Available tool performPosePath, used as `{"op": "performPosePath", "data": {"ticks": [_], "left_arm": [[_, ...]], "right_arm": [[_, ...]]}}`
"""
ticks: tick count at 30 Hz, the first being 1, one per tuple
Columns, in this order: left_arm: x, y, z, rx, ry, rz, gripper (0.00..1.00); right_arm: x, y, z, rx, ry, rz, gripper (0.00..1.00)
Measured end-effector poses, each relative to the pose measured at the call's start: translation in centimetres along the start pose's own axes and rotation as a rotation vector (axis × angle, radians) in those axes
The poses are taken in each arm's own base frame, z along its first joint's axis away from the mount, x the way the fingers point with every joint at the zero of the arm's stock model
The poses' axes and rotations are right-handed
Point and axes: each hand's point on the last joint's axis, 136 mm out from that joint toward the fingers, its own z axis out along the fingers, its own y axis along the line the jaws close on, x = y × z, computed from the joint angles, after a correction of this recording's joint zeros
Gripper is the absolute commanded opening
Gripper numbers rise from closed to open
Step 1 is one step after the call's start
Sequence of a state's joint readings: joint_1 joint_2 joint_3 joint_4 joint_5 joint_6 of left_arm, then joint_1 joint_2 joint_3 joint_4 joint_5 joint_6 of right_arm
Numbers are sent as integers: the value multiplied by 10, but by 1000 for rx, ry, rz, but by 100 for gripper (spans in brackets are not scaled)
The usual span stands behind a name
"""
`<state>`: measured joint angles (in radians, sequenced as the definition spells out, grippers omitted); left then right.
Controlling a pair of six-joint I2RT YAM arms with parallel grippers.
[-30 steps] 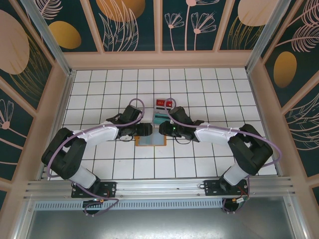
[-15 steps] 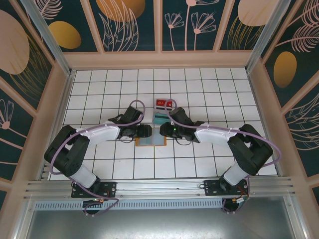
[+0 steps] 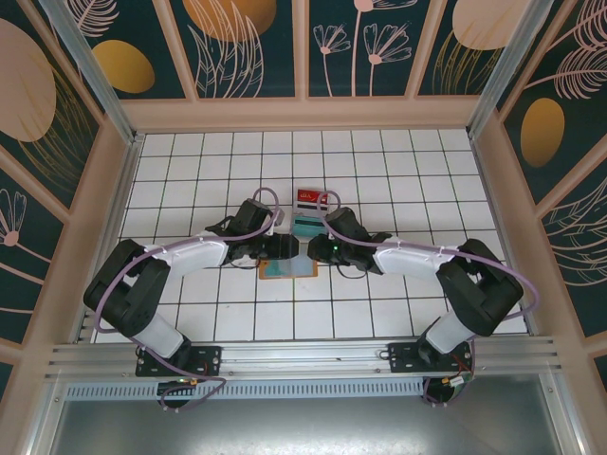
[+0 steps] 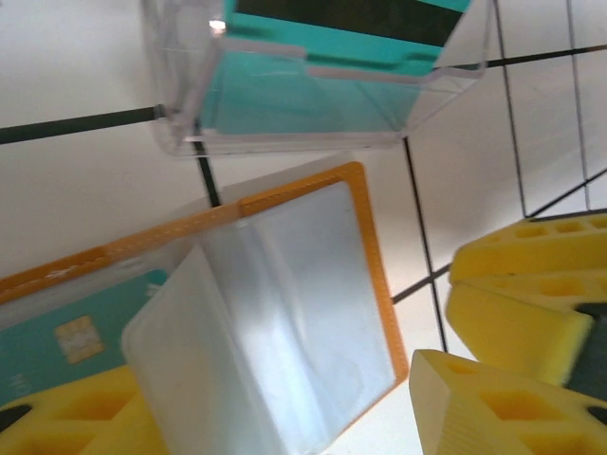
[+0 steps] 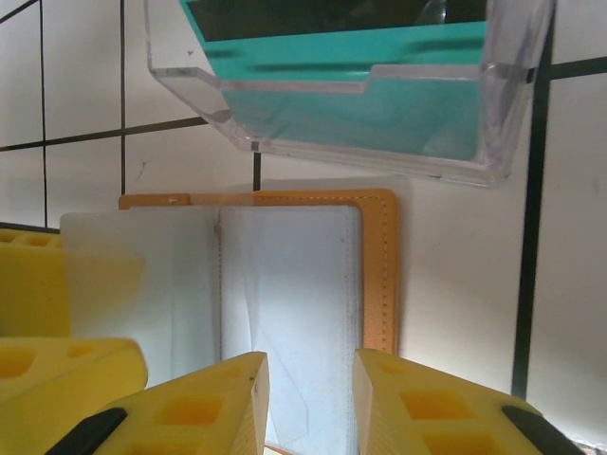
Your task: Take the credit cards out of the card holder
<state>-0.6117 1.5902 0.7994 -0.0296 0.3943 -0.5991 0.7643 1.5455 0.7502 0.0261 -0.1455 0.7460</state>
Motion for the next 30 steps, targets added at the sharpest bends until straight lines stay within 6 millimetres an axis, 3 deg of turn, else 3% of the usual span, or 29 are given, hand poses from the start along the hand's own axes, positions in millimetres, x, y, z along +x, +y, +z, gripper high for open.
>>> {"op": "performPosePath", "data": {"ticks": [5,14,17,21,25,30], "left_arm": [[-1,-20,2,54,3,29,60],[-5,-19,-4,35,-22,31,57],[-16,-11,-15,-9,-70,17,49],[-27,15,-27,-82,-125,-28,36],[-16,40,-26,-152,-110,-62,27],[-1,54,-18,-187,-69,-80,27]], "right_arm": [[-4,-1,-5,-2,-19,8,30],[-3,1,-6,-13,-12,8,30],[-3,7,-2,-33,5,4,25],[-4,23,9,-71,30,-12,20],[1,41,24,-111,71,-34,17],[12,53,41,-137,128,-49,17]]}}
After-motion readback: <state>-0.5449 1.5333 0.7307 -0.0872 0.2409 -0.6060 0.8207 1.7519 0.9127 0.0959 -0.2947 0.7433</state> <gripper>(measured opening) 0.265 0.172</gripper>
